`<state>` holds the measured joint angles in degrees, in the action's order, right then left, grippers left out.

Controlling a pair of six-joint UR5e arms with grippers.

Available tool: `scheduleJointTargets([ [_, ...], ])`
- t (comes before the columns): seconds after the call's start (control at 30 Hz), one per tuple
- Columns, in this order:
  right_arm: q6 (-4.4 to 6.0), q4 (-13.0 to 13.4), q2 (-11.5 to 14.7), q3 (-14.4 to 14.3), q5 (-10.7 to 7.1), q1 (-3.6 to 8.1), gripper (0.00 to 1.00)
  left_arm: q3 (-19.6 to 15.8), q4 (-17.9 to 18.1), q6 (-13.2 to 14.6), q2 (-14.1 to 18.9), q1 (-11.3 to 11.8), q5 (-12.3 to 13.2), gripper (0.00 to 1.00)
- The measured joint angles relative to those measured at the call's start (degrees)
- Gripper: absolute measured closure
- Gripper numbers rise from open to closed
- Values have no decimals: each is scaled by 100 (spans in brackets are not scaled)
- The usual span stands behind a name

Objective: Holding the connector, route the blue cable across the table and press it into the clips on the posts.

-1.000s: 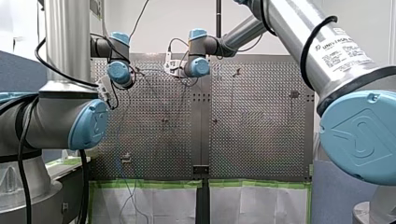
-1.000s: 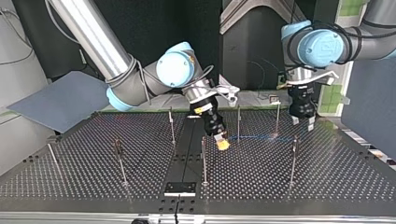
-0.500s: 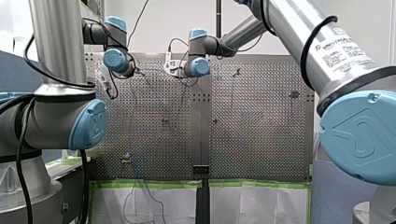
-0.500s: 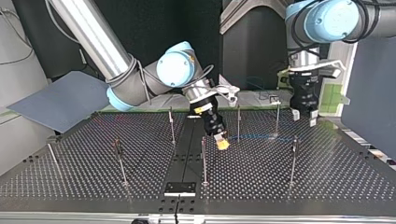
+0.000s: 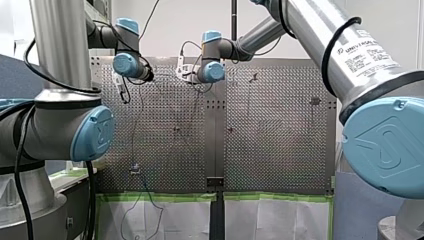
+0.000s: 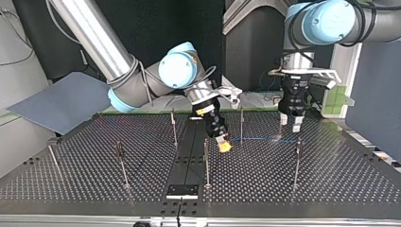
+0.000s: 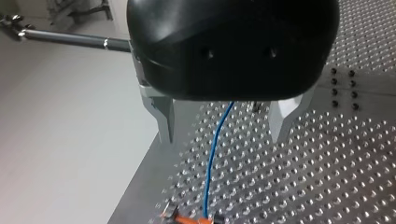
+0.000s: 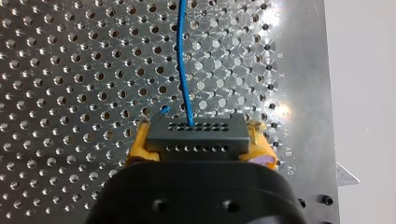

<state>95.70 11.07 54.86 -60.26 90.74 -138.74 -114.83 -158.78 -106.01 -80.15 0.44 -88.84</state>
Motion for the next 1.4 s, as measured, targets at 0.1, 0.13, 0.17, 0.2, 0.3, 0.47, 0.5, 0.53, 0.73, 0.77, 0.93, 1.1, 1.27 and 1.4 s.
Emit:
scheduleJointTargets([
  [0.1,-2,0,-2,0,-1,12,100,133,46,57,-95,-67,36,0],
  [0.13,-2,1,-1,0,-2,16,100,173,67,58,-112,-85,34,0],
  [0.17,-2,1,-1,0,-1,18,100,225,89,56,-136,-108,23,0],
  [0.2,-2,1,-1,0,0,20,100,265,100,56,-154,-123,3,0],
  [0.3,-1,1,-2,0,4,24,100,409,119,58,-229,-166,-80,0],
  [0.47,2,1,-4,0,6,27,100,652,95,69,-419,-230,-139,0],
  [0.5,2,1,-5,0,6,29,100,680,95,73,-460,-240,-146,0],
  [0.53,3,1,-4,0,6,32,100,707,99,77,-503,-249,-155,0],
  [0.73,-4,1,-1,1,6,40,100,889,172,118,-835,-294,-241,0],
  [0.77,-4,1,-2,0,6,40,100,933,190,130,-908,-300,-269,0],
  [0.93,1,1,-3,0,-1,38,100,1088,289,132,-1174,-308,-339,0],
  [1.1,-3,1,-3,0,3,40,100,1161,334,126,-1267,-310,-364,0],
  [1.27,-6,1,-1,1,-3,39,100,1196,348,125,-1276,-310,-365,0],
  [1.4,-4,-4,-1,1,-9,38,100,1199,339,124,-1280,-315,-365,25],
])
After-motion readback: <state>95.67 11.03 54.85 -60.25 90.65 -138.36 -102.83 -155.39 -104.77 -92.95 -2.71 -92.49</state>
